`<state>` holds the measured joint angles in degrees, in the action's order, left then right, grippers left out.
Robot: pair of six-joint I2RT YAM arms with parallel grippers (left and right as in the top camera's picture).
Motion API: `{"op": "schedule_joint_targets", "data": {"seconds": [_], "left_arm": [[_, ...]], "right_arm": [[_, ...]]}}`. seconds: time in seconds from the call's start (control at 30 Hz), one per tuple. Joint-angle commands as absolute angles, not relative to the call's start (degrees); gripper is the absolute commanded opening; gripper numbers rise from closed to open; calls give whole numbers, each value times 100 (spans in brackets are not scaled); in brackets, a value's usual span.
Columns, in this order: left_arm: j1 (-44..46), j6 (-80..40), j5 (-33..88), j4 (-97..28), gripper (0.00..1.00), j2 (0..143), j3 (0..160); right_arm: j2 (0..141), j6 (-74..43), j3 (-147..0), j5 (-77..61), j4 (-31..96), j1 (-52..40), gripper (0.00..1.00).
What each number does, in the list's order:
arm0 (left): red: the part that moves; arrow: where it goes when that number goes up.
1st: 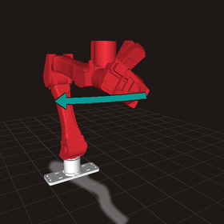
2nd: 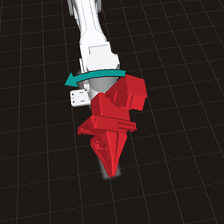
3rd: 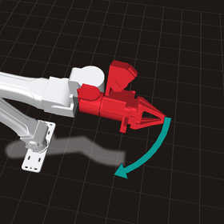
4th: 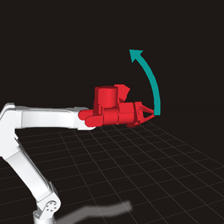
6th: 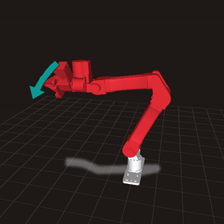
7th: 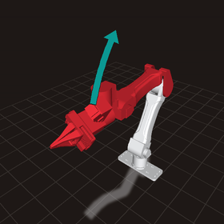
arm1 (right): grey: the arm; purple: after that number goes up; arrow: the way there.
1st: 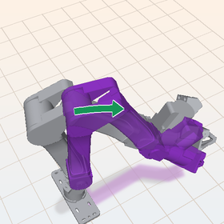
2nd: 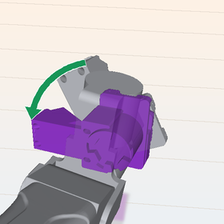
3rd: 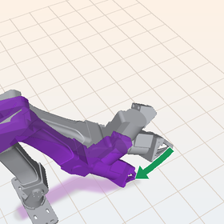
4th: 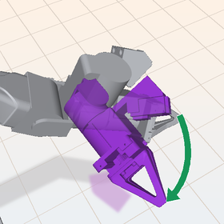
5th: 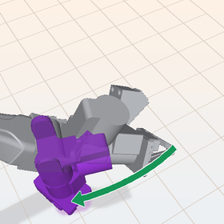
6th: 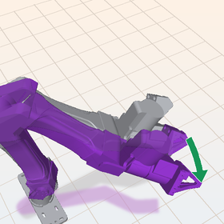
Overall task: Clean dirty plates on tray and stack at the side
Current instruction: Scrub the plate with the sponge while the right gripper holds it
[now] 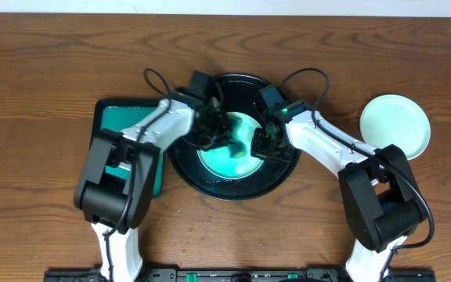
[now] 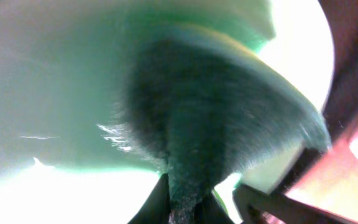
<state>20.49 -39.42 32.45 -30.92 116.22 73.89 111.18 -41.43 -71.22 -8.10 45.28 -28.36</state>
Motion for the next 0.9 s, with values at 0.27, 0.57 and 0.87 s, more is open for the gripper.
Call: {"op": "schedule_joint_targets", "data": {"seconds": [0.27, 0.57, 0.87], "left_arm": [[1553, -3533, -766, -4917, 7, 11979, 7542], [2034, -2152, 1376, -5592, 7, 11979, 7540], [3035, -1868, 2952, -5218, 7, 11979, 7540]], "right_arm": [[11413, -4023, -6958, -952, 4737, -2897, 1], [11410, -4023, -6958, -952, 4740, -2897, 1], [11410, -4021, -6958, -952, 4757, -2897, 2]]}}
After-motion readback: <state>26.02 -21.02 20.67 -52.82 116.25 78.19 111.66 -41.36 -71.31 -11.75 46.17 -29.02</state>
